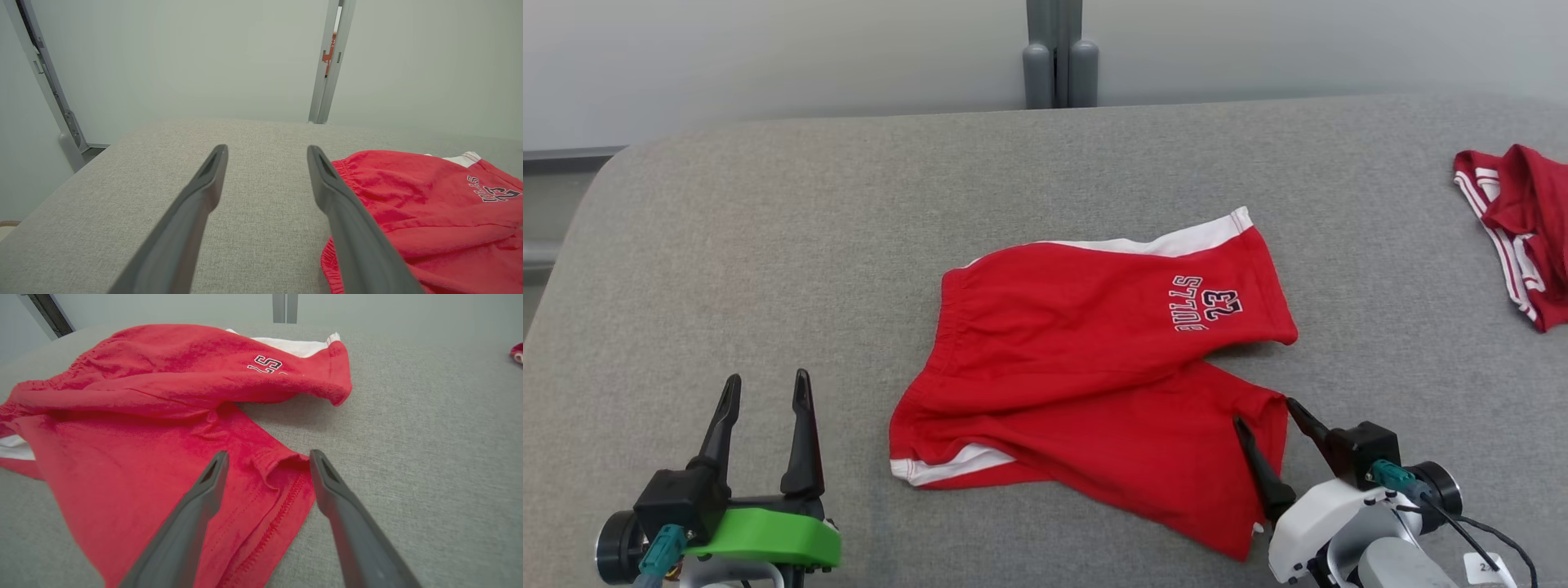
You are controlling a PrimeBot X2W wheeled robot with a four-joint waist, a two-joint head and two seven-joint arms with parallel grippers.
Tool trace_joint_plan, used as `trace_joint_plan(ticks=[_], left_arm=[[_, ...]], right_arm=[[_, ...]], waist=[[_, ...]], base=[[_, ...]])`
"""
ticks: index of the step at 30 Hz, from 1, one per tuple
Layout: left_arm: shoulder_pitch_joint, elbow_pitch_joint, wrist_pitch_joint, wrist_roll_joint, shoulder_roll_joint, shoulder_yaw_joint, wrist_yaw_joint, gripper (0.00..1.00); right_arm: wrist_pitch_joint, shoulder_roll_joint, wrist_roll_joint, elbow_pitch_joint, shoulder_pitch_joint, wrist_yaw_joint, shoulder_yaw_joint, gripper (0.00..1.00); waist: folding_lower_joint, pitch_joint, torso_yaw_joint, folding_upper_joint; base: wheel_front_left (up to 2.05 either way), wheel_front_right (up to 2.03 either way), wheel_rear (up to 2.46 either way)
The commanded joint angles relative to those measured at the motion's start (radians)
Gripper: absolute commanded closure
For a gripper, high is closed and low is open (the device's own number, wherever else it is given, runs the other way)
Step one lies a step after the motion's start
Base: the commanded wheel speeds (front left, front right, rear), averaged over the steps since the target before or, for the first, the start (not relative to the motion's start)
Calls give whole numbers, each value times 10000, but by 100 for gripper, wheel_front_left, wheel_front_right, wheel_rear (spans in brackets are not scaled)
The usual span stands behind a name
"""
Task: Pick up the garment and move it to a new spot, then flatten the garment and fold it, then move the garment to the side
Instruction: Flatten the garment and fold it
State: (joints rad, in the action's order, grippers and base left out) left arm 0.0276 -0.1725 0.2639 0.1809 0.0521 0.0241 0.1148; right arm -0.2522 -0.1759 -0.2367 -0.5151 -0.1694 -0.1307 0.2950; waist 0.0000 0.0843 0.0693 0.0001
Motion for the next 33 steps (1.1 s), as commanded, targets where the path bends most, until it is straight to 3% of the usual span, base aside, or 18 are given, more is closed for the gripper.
trace_joint_plan(ticks=[1,7,8,9,10,11,20,29,30,31,33], left_arm=[[186,-38,-1,-7,2,-19,38,0],[323,-95,-3,90,-6,-138,62,0],[342,-96,-1,123,-7,-162,61,0],[366,-96,-3,152,-8,-202,44,0],[380,-92,-1,158,-7,-231,25,0],[402,-91,-3,192,-8,-262,5,0],[491,-148,-3,294,-9,-441,-89,0],[607,-356,-1,419,-8,-794,-90,0],[626,-384,-3,405,-8,-836,-90,0],[650,-408,-1,407,-8,-879,-90,0],[631,-445,-1,400,-7,-917,-112,0]], right_arm=[[-23,-43,-113,-344,-250,2,82,0],[-74,-49,-467,-1726,-914,2,440,0],[-84,-45,-522,-1859,-1009,2,490,8],[-104,-57,-591,-1982,-1147,0,516,31],[-107,-69,-638,-2066,-1229,2,543,80],[-110,-78,-702,-2064,-1344,2,520,100],[-133,-466,-994,-950,-2071,2,-410,100],[-128,-494,-1518,-2497,-3366,2,-553,100],[-128,-493,-1508,-2728,-3431,2,-460,78],[-129,-484,-1499,-2923,-3522,2,-343,0],[-130,-434,-1573,-3025,-3616,2,-243,0]], waist=[[0,187,257,-1],[0,409,592,-1],[0,448,633,-1],[0,488,676,-1],[0,521,702,-1],[0,559,726,-1],[0,657,757,-1],[0,712,793,-1],[0,716,796,-1],[0,711,798,-1],[0,670,749,-1]], base=[[0,0,0],[0,0,0],[0,0,0],[0,0,0],[0,0,0],[0,0,0],[0,0,0],[0,0,0],[0,0,0],[0,0,0],[0,0,0]])
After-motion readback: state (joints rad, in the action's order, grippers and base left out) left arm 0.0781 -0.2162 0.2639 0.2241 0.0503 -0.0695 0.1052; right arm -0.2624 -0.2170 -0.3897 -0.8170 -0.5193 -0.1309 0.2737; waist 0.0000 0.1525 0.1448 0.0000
